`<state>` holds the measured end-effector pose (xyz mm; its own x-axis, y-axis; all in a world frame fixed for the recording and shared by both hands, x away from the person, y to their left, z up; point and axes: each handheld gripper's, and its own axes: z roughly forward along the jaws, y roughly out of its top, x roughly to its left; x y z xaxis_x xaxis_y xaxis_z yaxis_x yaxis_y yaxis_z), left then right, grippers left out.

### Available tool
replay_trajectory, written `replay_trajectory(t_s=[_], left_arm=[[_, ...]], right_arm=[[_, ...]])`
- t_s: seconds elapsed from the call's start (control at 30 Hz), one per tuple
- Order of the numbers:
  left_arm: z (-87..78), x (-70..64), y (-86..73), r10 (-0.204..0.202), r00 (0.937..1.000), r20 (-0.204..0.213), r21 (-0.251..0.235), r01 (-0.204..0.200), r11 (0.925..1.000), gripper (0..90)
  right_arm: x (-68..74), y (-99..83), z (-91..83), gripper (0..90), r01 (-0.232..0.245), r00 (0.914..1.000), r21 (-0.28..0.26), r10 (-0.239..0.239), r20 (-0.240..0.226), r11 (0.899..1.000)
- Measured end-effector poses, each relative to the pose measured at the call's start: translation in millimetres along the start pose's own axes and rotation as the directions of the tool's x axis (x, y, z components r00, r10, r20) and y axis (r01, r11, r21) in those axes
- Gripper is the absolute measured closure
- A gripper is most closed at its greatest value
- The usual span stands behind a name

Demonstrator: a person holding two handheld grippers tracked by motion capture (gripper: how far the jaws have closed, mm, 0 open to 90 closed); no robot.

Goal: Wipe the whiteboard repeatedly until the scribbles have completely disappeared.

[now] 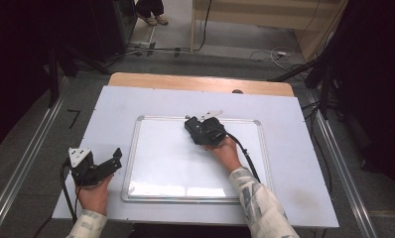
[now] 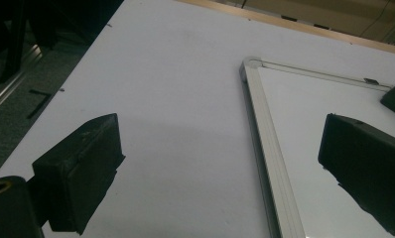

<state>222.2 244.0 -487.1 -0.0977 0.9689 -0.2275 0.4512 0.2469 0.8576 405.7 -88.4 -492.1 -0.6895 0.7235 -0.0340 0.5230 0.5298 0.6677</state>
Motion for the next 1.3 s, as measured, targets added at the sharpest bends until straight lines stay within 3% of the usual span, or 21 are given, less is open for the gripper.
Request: replay_trajectory(t_s=[0.67,1.3], left_arm=[[0.7,-2.7,-1.0,0.012,0.9999,-0.006,0.004,-0.012,0.9999,3.8],[1.3,-2.7,-1.3,0.011,0.9999,-0.002,0.007,-0.011,0.9999,3.9]], right_arm=[[-58.0,-48.4,-42.4,39.0,-0.099,0.9914,0.003,0.098,0.087,0.995],[-80.6,-68.4,-60.1,39.0,-0.152,0.9802,0.003,0.15,0.129,0.988]])
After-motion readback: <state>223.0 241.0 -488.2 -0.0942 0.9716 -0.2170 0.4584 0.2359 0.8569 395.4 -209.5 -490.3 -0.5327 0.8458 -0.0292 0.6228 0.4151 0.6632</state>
